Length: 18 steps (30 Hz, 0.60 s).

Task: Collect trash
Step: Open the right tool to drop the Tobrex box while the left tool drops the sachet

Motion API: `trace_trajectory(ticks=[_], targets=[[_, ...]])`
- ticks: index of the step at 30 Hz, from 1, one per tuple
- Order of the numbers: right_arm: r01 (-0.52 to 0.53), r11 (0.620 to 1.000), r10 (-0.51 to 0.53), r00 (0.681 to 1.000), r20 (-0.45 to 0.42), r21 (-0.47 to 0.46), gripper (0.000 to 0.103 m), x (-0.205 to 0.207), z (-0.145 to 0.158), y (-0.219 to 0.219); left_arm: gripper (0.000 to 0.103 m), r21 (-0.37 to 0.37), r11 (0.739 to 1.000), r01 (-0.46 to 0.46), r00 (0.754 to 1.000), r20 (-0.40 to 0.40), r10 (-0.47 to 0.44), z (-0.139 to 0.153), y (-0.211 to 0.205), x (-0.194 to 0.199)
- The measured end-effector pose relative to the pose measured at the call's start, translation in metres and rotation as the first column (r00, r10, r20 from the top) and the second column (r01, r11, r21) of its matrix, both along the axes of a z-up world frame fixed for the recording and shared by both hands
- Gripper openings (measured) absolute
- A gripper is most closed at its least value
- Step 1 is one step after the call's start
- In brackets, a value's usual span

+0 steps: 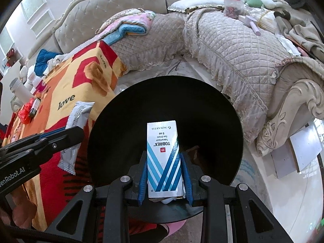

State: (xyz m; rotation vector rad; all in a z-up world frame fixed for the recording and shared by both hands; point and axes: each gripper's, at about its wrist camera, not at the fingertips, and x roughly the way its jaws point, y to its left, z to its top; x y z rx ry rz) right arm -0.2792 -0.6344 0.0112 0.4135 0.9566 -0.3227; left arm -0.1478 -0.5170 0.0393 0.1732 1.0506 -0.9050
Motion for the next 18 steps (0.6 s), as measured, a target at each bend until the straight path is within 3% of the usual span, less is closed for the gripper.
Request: trace_trajectory(ticks=[4,6,11,18], targets=[[0.015,1.0,-0.015,1.0,-0.007,-0.001,0.037,0.0,0.0,-0.001,0.015,-0.003,1.0,0.002,1.0,-0.013,-0.002,-0.001,0.0,0.001],[0.025,1.0,-0.025,1.0,-0.002,0.001,0.05,-0.001,0.001,-0.002,0.017,-0.005,1.0,0.004,1.0,-0.022,-0.004,-0.002,0.001,0.002],[0.026,1.0,-0.026,1.0,-0.008,0.001,0.05,-0.001,0.002,-0.001,0.028,-0.018,1.0,0.002,0.999,-0.035,-0.002,-0.001,0.005,0.003],[0.012,1.0,-0.011,1.0,-0.022,0.002,0.05,0.003,0.0,0.008,0.028,-0.017,1.0,-0.016,0.999,-0.035,0.015,0.001,0.015,0.004]])
